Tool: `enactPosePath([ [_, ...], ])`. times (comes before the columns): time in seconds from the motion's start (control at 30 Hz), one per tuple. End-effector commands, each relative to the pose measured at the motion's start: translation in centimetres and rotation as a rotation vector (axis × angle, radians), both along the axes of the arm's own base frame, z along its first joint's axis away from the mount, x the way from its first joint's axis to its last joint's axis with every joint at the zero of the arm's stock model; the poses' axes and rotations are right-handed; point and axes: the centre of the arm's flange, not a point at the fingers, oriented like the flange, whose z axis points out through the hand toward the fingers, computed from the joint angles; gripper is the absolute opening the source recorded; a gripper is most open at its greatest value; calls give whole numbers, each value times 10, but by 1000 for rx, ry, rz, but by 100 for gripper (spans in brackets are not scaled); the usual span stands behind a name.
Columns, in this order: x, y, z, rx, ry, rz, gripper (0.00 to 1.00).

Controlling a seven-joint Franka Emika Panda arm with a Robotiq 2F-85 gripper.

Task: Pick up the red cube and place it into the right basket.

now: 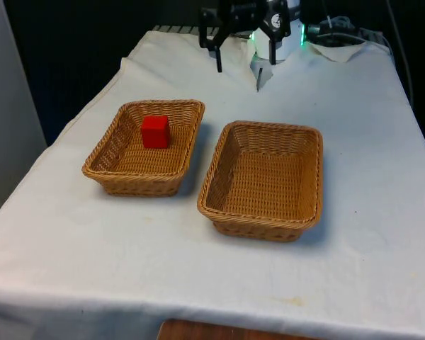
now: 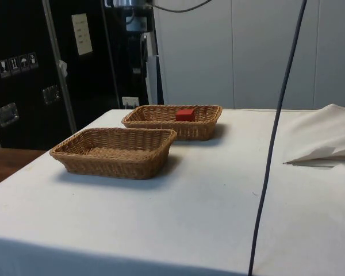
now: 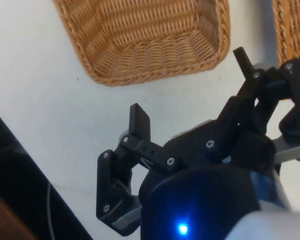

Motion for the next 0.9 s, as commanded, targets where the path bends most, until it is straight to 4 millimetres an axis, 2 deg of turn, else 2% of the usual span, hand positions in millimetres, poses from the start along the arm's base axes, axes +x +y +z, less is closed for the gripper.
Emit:
enactPosePath([
  [0.0,0,3,-1,-10,-4,-8,100],
  [0.2,1,12,-6,-5,2,-22,100],
  [0.87,3,11,-36,-7,31,-174,100],
])
